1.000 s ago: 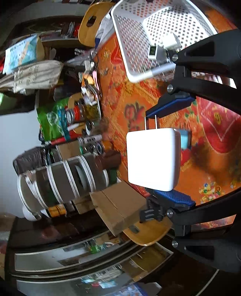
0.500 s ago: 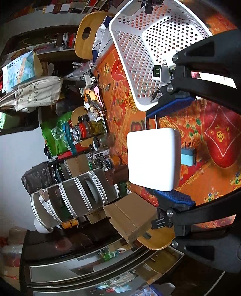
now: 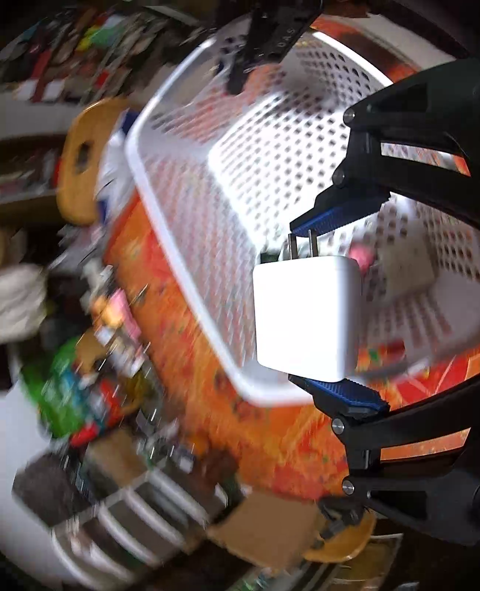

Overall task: Organize rigid objects
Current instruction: 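Carry the white pronged charger into the basket and release it, then grasp the teal-and-grey charger with the left tool and lift it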

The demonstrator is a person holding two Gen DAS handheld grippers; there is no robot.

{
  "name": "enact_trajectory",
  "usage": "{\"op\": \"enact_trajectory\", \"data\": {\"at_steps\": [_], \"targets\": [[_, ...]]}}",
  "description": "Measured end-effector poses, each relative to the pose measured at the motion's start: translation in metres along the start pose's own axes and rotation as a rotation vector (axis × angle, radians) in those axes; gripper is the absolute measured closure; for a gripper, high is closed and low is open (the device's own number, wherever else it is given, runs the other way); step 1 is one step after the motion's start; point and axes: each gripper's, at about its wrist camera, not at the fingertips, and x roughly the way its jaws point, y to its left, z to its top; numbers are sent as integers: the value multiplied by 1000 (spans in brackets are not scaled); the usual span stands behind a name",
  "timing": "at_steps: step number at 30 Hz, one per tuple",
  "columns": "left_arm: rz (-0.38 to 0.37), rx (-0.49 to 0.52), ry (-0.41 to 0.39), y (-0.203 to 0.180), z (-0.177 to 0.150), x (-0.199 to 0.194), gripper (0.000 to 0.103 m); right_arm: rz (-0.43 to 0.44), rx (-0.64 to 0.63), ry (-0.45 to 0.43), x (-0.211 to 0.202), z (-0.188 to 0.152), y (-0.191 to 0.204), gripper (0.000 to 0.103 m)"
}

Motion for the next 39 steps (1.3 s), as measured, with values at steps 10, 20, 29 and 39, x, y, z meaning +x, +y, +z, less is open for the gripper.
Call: {"op": "enact_trajectory", "data": {"at_steps": [10,20,29,39], "targets": [[-119,25,277,-24,10,74,33,1,1,1,0,0,0,81],[-235,-3,300,-5,20,76,26,-3,-8,12,2,-2,0,81],[-202,-292,-29,164,-42,-29,0,-12,-23,22,4,0,2,81],[-44,-470,196,237,-120,100,0,-13,-22,23,3,2,0,81]]}}
